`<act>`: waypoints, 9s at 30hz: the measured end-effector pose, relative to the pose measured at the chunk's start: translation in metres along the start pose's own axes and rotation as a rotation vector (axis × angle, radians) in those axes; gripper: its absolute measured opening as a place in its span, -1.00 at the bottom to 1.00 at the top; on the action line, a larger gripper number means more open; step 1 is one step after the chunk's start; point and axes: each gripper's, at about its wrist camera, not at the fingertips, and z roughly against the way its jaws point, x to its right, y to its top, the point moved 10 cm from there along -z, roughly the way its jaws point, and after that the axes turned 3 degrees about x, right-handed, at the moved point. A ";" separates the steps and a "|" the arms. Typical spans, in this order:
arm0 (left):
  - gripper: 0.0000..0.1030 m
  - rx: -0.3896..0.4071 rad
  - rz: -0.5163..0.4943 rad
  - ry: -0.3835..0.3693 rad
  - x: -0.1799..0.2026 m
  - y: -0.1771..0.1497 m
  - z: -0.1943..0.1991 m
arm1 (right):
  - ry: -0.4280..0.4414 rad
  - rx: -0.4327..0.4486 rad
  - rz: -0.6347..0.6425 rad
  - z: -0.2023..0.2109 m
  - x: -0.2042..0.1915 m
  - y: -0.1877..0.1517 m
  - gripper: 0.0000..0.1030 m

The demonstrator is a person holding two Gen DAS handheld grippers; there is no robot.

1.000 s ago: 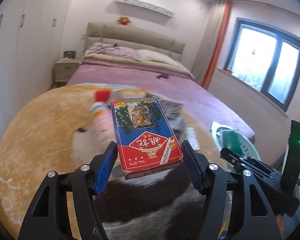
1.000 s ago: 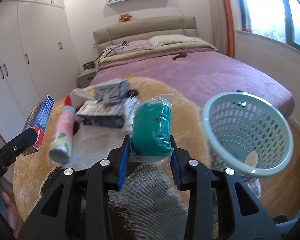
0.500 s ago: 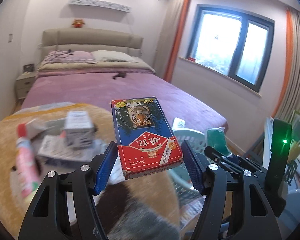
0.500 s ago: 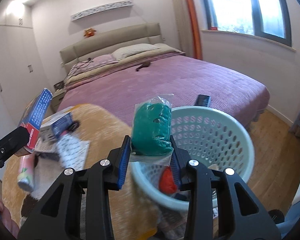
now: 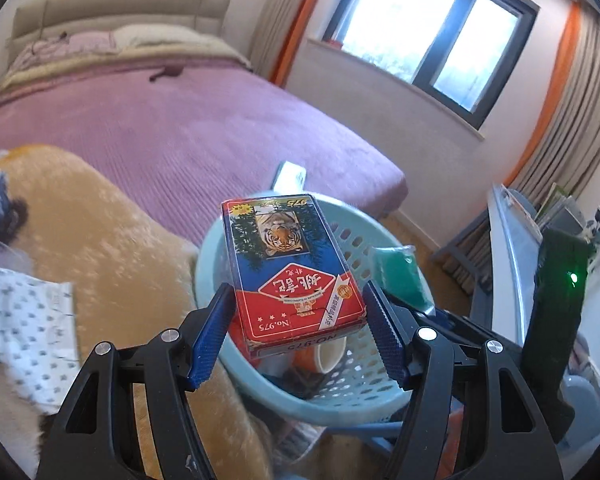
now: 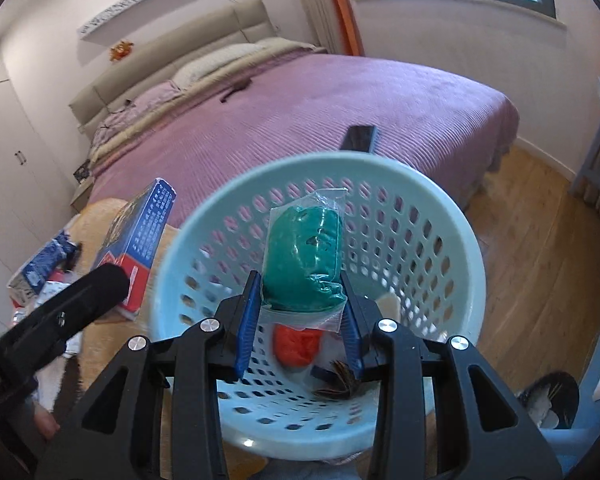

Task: Collect trash
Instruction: 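Carry the card box and green item to the basket and release both, then grasp the pink drink bottle with the left tool while the right tool grasps the white milk carton, then carry the bottle and carton over the blue basket and open both tools, then grasp the red-and-white paper cup with the left tool while the right tool grasps the polka-dot paper, then carry the cup and polka-dot paper to the blue basket and release both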

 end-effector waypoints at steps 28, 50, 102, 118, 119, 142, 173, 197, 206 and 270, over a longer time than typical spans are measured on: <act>0.54 0.094 0.156 0.018 -0.057 -0.011 0.106 | 0.112 0.061 0.132 0.045 -0.086 -0.013 -0.02; 0.76 0.155 0.250 0.636 -0.240 -0.035 0.244 | 0.354 0.113 0.443 0.062 -0.294 -0.034 0.22; -0.06 0.284 0.249 0.463 -0.191 -0.035 0.256 | 0.316 0.221 0.347 0.083 -0.266 -0.008 0.06; -0.06 0.189 -0.019 0.237 -0.032 0.025 0.137 | 0.100 0.247 0.082 0.105 -0.081 0.049 0.07; -0.06 0.170 -0.036 0.222 -0.026 0.025 0.126 | 0.085 0.241 0.070 0.101 -0.073 0.049 0.07; 0.40 -0.013 -0.070 0.061 0.022 0.010 -0.002 | 0.001 0.021 -0.118 0.016 0.033 0.022 0.23; 0.38 0.295 0.151 0.357 -0.183 0.039 0.217 | 0.266 0.108 0.282 0.068 -0.194 -0.019 0.23; 0.02 0.145 0.298 0.426 -0.321 0.022 0.183 | 0.161 -0.038 0.475 -0.016 -0.261 -0.082 -0.12; -0.36 0.152 0.340 0.393 -0.321 0.008 0.191 | 0.183 -0.059 0.424 -0.018 -0.252 -0.082 -0.83; 0.20 0.008 -0.083 0.012 -0.005 0.016 0.000 | -0.005 0.043 -0.040 0.004 0.003 0.005 -0.77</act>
